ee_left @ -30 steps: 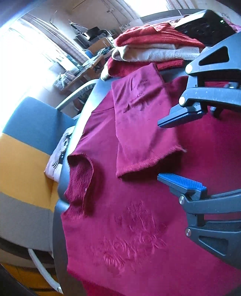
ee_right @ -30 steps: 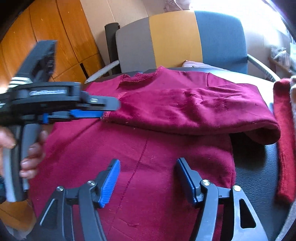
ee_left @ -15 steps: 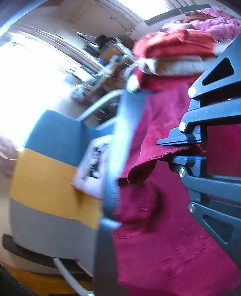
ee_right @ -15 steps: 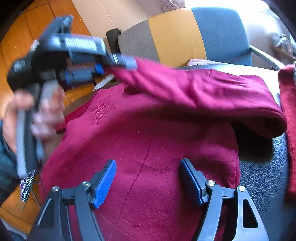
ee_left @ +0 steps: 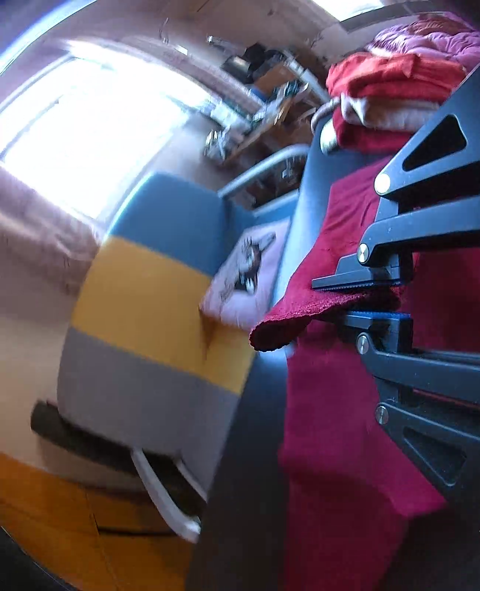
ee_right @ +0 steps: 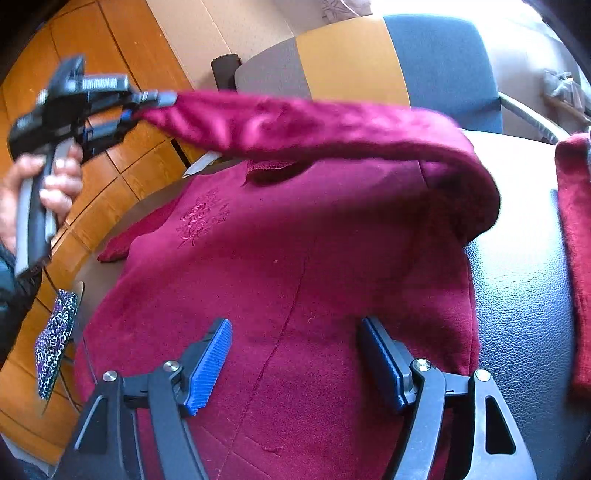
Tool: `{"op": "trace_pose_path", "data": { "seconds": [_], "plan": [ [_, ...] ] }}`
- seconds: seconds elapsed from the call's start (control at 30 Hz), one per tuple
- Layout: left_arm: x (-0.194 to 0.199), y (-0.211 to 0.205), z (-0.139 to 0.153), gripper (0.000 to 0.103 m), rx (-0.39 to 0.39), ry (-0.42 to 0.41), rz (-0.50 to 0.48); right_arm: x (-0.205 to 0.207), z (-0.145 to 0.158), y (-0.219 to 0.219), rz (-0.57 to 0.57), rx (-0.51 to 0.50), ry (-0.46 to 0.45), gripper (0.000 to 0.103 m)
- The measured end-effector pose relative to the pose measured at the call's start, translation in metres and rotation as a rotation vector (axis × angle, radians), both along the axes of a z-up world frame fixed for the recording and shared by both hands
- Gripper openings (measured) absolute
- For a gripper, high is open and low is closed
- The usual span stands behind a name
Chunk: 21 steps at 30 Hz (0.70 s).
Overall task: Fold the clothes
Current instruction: 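Grasp the other sleeve with the left gripper and fold it across the body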
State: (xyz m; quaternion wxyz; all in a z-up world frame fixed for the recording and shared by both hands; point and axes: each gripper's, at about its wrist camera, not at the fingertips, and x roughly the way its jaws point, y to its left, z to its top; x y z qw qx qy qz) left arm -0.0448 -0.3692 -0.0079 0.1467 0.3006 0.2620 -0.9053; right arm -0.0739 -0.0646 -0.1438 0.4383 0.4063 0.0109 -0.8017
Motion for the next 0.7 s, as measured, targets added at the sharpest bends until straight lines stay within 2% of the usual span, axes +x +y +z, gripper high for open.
{"op": "trace_pose_path", "data": {
  "seconds": [0.33,0.47,0.7],
  "plan": [
    [0.013,-0.019,-0.087,0.007,0.021,-0.181,0.059,0.002,0.001,-0.002,0.002,0.022,0.009,0.075],
    [0.016,-0.019,-0.086,0.008,-0.008,-0.166,0.060,-0.008,0.011,-0.004,-0.030,0.032,-0.017,0.073],
    [0.013,-0.022,-0.097,0.008,-0.049,-0.180,0.056,-0.062,0.053,-0.021,-0.197,0.000,0.080,0.073]
  ]
}}
